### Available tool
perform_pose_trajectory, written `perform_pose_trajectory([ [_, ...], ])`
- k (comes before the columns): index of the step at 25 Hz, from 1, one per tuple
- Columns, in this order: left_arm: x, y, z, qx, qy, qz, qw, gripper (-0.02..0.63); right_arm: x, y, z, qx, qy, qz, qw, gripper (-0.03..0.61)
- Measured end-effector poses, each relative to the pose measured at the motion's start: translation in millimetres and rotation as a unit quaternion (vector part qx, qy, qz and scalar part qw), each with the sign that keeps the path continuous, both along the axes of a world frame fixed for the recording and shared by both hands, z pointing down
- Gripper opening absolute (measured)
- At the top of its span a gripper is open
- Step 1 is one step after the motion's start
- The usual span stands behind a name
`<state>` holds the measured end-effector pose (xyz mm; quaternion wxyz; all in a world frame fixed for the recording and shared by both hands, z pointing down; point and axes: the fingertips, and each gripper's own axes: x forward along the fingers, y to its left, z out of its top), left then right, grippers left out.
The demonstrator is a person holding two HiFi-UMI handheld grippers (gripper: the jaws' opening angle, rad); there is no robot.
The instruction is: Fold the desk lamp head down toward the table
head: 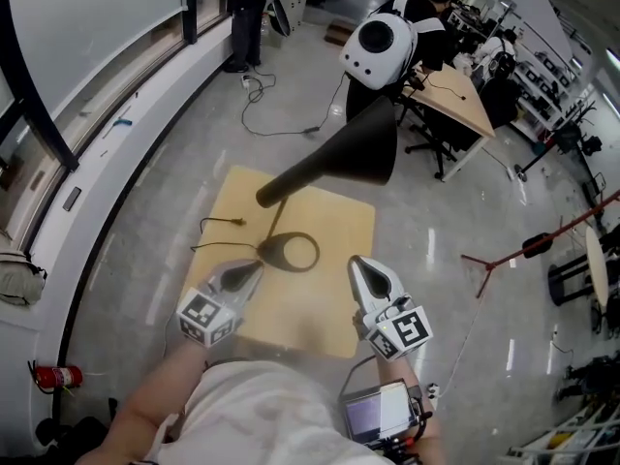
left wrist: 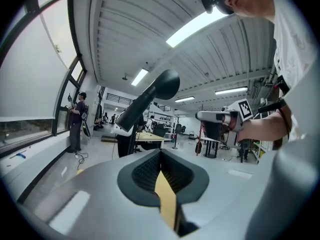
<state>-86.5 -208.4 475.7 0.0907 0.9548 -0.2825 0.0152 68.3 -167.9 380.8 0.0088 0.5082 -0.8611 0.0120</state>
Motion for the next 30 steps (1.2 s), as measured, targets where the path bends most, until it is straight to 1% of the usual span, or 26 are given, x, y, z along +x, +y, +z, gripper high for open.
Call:
perform_pose_trajectory([
  [9, 5.5, -44.5, -16.7, 0.025, 0.006, 0.029, 0.9992, 0.002, 6.5, -26.7, -57.5, 0.041, 0.044, 0.029, 0.998, 0.018],
  [14, 4.4, -61.8, -17.3, 0.027, 0.005, 0.033, 0.9991, 0.003, 11.3, -37.0, -81.9, 0.053, 0.065, 0.048, 0.995, 0.037],
  [19, 2.3, -77.2, -20.5, 0.032, 0.002, 0.035, 0.9989, 0.007, 22.8, -44.4, -107.7, 0.067, 0.078, 0.078, 0.992, 0.058],
  [20, 2.2, -80.8, -20.3, 0.032, 0.001, 0.037, 0.9988, 0.015, 25.0, -45.1, -112.1, 0.070, 0.080, 0.083, 0.991, 0.067],
  [24, 0.9, -97.0, -19.8, 0.040, -0.007, 0.046, 0.9981, 0.080, 26.1, -50.7, -131.0, 0.084, 0.093, 0.093, 0.988, 0.106],
  [30, 7.4, -119.7, -25.7, 0.059, 0.003, 0.064, 0.9962, 0.177, 19.7, -58.9, -157.0, 0.104, 0.110, 0.103, 0.983, 0.143],
])
